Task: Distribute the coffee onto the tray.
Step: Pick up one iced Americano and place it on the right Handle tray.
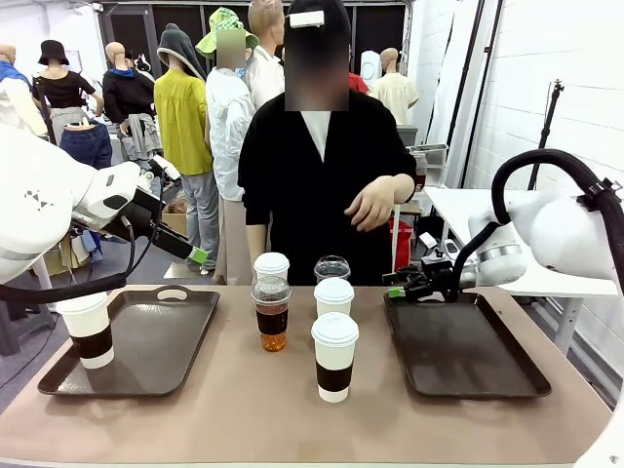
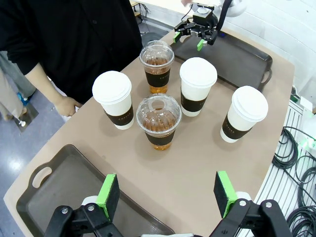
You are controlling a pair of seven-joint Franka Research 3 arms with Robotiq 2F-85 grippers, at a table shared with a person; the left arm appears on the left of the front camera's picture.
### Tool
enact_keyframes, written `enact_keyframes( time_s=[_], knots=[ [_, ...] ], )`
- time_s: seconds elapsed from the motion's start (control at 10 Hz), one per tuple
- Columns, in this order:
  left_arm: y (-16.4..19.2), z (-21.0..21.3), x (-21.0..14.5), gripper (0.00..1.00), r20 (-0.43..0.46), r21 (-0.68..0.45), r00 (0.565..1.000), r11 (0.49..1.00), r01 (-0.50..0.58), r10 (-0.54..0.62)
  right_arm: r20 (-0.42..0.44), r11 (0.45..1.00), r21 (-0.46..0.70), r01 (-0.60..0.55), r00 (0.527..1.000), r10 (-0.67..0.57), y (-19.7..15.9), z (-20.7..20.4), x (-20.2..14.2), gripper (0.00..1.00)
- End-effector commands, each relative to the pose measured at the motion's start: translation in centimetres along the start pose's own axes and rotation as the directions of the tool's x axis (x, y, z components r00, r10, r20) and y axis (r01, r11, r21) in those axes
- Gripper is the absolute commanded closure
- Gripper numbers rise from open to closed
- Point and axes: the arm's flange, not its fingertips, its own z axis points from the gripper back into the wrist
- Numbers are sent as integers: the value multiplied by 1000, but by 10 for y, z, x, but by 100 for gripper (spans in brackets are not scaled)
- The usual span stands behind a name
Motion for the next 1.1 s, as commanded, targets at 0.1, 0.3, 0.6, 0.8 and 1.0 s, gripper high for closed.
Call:
enact_keyframes(
  time_s=[0.1,0.3,0.6,0.8,1.0],
  knots=[
    [1,1,-1,0,-2,-6,1000,1000,-4,4,39,1000,7,-10,999,10,-19,-32,4,0],
    [1,1,-1,0,-2,-6,1000,1000,-4,4,73,1000,25,-11,997,9,-24,-50,4,0],
    [1,1,-1,0,-2,-6,1000,1000,-4,4,103,1000,14,-5,995,4,-21,-44,0,0],
    [1,1,-1,0,-2,-6,1000,1000,-4,4,113,1000,-4,-1,994,2,-14,-20,-5,0],
    [1,1,-1,0,-2,-6,1000,1000,-4,4,93,999,-34,22,995,-19,-4,12,-18,0]
  ],
)
